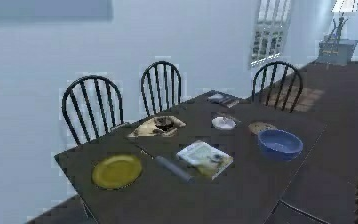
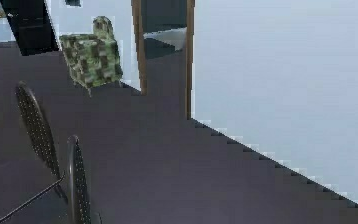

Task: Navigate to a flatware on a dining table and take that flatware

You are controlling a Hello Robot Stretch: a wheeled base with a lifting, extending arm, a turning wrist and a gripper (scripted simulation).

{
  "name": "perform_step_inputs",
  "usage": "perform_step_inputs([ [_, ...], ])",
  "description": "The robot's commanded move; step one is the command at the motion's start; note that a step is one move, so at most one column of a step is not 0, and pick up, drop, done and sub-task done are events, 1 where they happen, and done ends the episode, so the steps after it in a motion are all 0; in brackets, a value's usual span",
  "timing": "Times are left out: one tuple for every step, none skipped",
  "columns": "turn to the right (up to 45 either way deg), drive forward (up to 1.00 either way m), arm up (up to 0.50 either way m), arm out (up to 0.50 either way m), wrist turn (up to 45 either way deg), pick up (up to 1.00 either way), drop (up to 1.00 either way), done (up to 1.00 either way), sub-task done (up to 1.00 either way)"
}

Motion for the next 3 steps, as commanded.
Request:
perform_step_inputs([
  [-45.0, 0.00, 0.00, 0.00, 0.0, 0.00, 0.00, 0.00, 0.00],
  [-45.0, 0.00, 0.00, 0.00, 0.0, 0.00, 0.00, 0.00, 0.00],
  [-18.0, 0.00, 0.00, 0.00, 0.0, 0.00, 0.00, 0.00, 0.00],
])
